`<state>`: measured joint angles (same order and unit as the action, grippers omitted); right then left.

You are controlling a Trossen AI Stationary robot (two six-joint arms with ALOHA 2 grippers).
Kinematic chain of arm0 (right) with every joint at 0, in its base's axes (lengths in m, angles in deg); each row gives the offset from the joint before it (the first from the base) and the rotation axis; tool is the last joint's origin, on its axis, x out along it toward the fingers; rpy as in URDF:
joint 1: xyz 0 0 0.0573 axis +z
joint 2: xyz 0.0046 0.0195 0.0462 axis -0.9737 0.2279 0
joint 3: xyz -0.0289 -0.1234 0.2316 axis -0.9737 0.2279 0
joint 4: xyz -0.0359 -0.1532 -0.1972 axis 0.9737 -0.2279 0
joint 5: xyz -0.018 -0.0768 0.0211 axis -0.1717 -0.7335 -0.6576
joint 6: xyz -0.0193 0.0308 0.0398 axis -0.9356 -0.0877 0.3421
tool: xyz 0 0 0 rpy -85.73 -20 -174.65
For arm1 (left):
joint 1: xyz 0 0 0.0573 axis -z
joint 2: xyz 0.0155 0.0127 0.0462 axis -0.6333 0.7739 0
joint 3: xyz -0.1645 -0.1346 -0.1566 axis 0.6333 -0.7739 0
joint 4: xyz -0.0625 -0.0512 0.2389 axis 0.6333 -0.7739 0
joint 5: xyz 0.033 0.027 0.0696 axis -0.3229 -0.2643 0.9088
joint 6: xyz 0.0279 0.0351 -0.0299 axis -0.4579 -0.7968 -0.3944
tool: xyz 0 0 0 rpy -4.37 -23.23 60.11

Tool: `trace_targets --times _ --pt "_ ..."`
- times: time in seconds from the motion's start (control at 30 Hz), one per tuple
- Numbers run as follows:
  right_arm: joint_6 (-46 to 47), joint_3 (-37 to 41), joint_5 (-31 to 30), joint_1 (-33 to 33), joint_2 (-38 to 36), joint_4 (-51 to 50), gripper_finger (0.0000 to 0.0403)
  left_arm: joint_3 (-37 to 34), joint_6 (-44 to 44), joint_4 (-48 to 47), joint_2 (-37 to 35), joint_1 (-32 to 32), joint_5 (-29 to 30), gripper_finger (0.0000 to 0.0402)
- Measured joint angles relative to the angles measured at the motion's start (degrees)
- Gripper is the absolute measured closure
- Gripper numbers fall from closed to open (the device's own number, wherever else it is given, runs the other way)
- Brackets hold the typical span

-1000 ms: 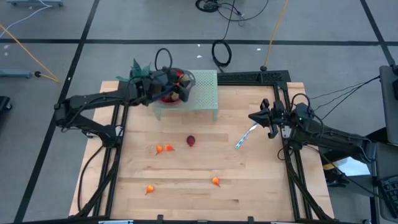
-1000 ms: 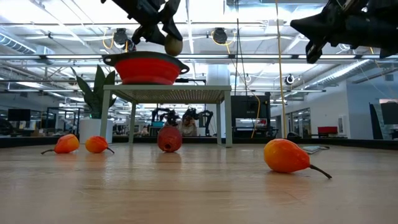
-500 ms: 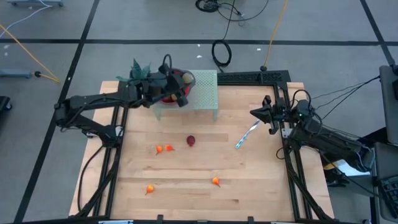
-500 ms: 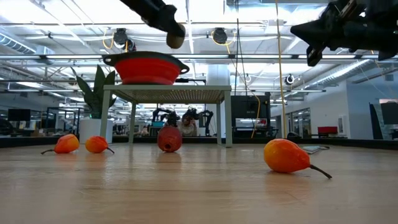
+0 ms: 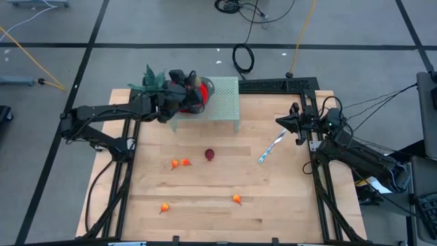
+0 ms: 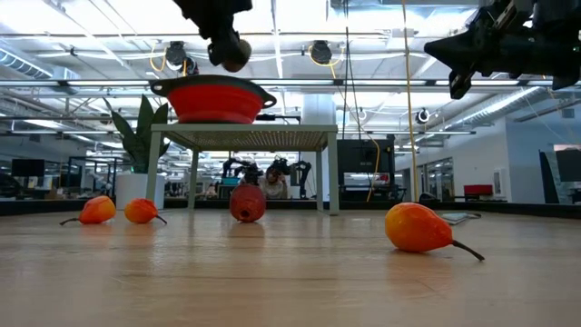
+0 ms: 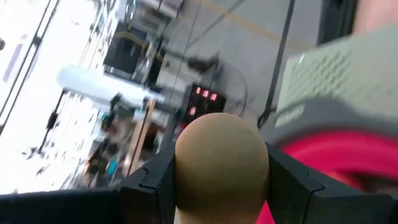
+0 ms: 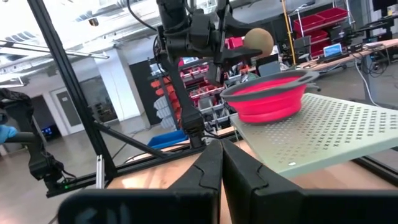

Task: Pick & Place Fruit
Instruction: Put the kiwi into the red strainer bowl on the shelf

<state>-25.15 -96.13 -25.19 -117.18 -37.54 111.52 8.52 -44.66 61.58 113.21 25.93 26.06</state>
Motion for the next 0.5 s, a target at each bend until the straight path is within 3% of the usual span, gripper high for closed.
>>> trace_targets --times 0.17,0.4,0.5 --pt "0.0 0.0 0.0 -0.2 0.0 0.0 0.0403 0.0 5.3 -4.3 0.0 -0.2 3.2 0.0226" --pt "0.0 0.0 0.0 -0.2 0.0 0.0 0.0403 0.1 14.5 -6.6 0.0 -1.2 3.0 0.0226" --pt "0.0 0.0 0.0 -0.2 0.0 0.0 0.0403 3.5 19.2 -11.8 0.1 -2.2 0.4 0.0226"
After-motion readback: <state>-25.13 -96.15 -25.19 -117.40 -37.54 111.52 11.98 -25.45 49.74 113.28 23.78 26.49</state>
